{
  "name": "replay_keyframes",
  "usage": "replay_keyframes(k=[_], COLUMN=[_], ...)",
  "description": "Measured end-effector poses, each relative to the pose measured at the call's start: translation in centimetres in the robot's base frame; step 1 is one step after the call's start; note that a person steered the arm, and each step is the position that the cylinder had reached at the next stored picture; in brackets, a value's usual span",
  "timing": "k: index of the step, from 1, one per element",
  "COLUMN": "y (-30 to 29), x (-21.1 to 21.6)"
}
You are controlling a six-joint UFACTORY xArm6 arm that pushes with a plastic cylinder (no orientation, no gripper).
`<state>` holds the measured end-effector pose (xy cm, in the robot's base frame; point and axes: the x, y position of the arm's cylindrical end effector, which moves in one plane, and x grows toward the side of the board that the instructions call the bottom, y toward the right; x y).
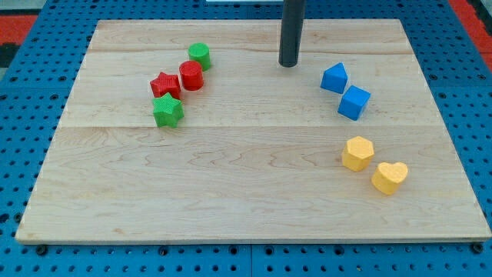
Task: Drag the yellow blocks slightly towards up
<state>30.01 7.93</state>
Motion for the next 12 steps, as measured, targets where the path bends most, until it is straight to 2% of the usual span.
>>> replay_keyframes(k=[2,3,4,5,6,7,8,11,12], y=[7.3,2.2,-0.9,-0.5,2.8,5.3,4.8,6.4,3.0], x=[8.5,8.0,12.5,21.4,27.1,26.0,22.3,18.4,24.1])
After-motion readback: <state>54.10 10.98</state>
